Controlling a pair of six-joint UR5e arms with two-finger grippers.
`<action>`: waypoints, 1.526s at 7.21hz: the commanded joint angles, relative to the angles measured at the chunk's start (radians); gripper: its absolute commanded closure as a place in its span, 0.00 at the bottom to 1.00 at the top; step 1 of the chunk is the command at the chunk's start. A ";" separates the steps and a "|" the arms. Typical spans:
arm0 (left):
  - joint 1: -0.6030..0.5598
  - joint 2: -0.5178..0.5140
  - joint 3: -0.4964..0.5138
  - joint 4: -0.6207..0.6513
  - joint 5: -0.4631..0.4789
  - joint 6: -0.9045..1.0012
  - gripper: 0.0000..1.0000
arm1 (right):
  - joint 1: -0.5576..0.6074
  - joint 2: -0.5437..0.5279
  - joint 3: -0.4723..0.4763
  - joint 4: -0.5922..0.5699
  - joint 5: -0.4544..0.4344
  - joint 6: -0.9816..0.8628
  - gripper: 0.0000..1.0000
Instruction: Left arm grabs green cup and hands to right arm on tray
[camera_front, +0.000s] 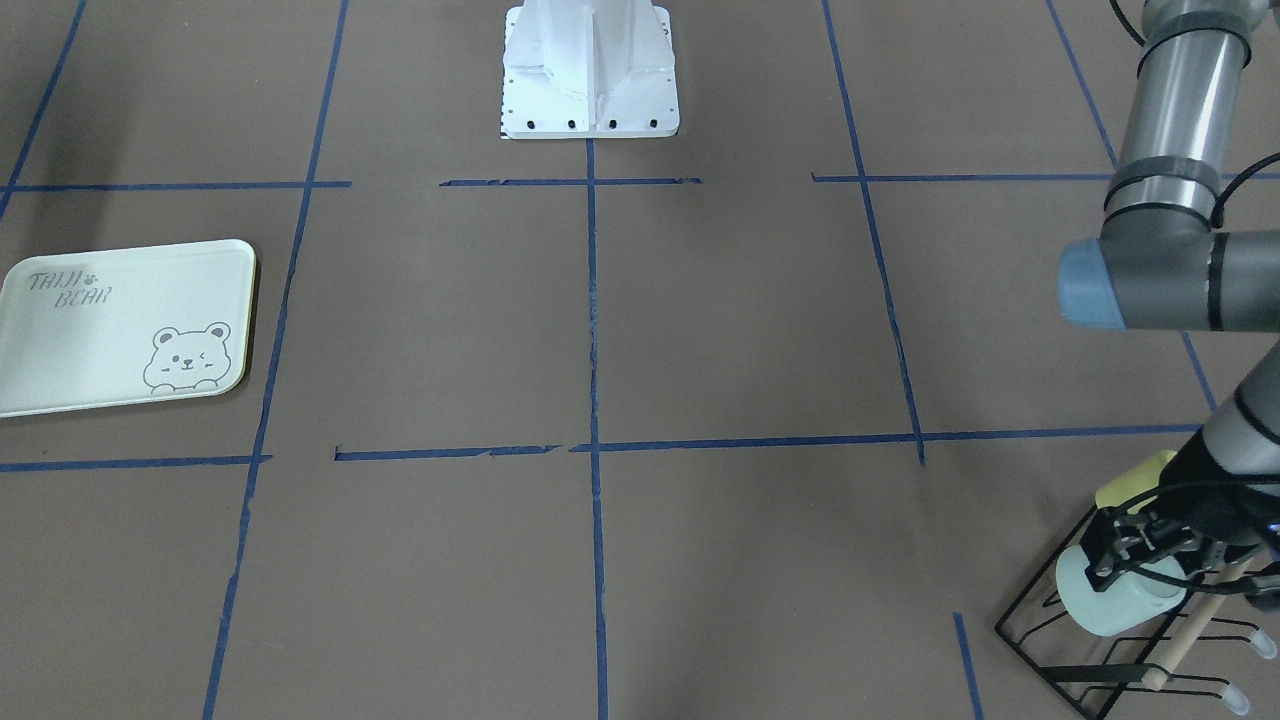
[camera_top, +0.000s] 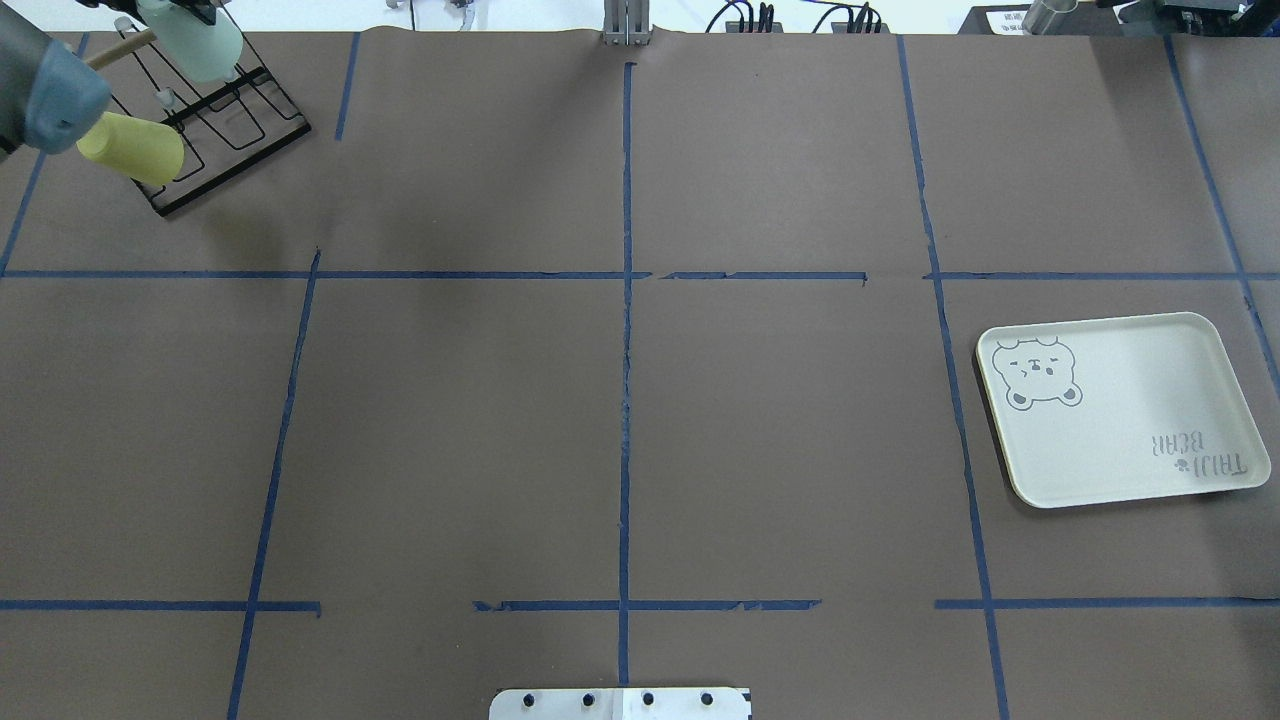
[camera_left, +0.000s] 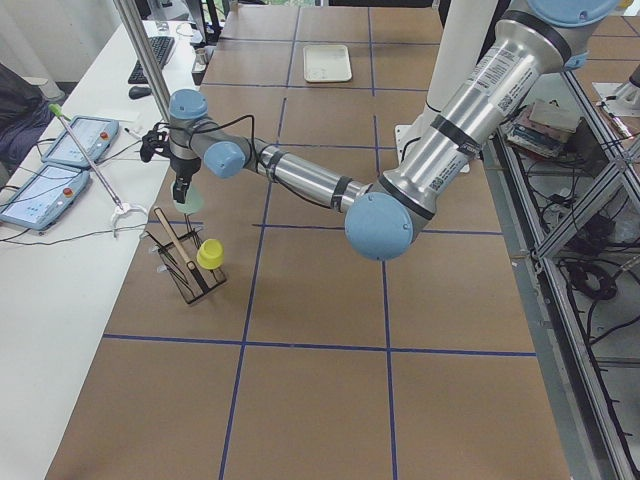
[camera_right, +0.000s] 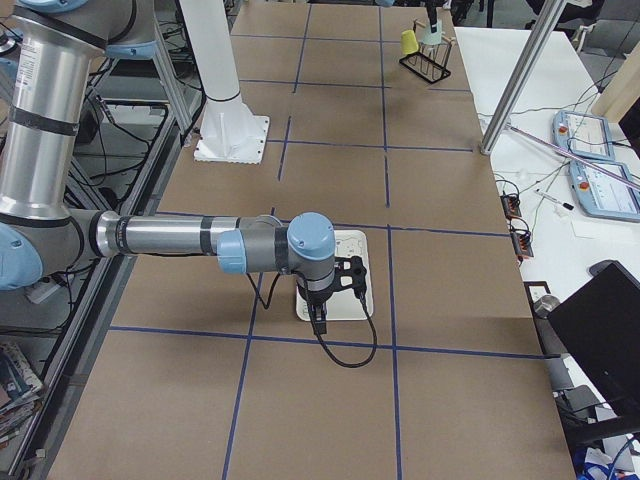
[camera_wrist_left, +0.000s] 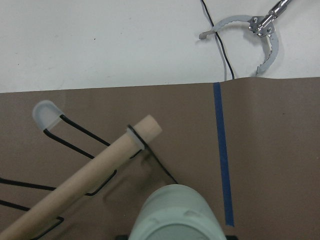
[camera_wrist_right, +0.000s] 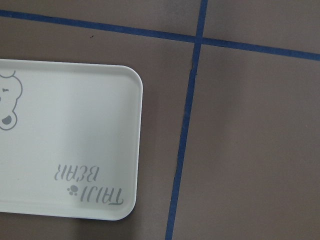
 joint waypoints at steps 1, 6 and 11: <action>-0.024 0.044 -0.206 0.149 -0.066 -0.036 0.62 | 0.000 0.003 0.001 0.002 0.027 0.003 0.00; 0.152 0.166 -0.220 -0.333 -0.040 -0.598 0.62 | -0.147 0.036 -0.030 0.592 0.140 0.585 0.00; 0.337 0.263 -0.229 -0.891 0.046 -1.124 0.61 | -0.614 0.196 -0.032 1.168 -0.205 1.451 0.00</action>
